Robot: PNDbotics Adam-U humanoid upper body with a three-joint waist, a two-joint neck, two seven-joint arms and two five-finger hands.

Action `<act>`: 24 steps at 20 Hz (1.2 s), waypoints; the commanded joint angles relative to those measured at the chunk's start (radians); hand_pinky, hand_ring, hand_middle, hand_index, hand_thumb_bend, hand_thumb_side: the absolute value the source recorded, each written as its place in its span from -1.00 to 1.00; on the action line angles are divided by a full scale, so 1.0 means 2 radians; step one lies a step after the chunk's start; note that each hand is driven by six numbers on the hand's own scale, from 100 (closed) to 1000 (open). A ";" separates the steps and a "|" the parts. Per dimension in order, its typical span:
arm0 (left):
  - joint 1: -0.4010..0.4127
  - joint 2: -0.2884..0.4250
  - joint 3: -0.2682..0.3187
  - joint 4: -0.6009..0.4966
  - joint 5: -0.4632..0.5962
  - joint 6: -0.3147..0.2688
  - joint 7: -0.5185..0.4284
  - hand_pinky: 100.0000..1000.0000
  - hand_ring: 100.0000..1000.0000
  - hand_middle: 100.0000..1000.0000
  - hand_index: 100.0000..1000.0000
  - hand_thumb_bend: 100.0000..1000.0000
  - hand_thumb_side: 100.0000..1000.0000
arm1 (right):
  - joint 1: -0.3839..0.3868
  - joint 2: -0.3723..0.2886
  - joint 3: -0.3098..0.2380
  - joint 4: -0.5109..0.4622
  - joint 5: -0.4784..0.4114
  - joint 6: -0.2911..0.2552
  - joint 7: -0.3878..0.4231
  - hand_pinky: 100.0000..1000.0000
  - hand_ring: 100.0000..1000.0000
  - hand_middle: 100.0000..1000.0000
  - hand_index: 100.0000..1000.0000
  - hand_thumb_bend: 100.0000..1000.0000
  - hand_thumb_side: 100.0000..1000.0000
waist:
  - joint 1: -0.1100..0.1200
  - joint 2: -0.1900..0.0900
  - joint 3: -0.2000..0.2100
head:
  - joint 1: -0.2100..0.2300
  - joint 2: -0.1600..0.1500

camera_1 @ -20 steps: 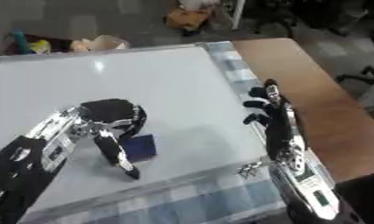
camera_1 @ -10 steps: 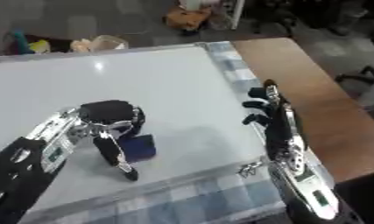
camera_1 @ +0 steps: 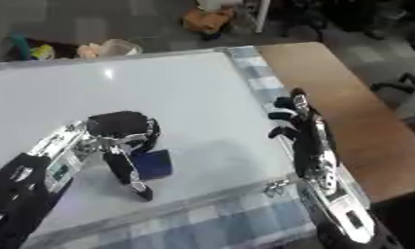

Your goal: Wipe the whiteboard clean with a brush.

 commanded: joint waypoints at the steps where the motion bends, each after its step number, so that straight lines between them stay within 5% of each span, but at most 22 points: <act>1: -0.008 -0.002 0.001 -0.009 0.004 0.002 0.002 -0.45 -0.50 -0.40 -0.81 0.69 -0.14 | -0.004 -0.005 -0.004 -0.004 -0.001 0.000 0.002 -0.47 0.10 0.18 0.21 -1.00 0.48 | -0.001 -0.008 0.000 | -0.002 0.004; 24: -0.005 -0.004 0.002 -0.009 0.005 -0.004 -0.005 -0.55 -0.56 -0.46 -0.80 0.59 -0.34 | -0.003 -0.005 -0.004 -0.005 -0.002 0.000 0.004 -0.47 0.10 0.19 0.21 -1.00 0.48 | -0.004 -0.008 0.003 | -0.004 0.005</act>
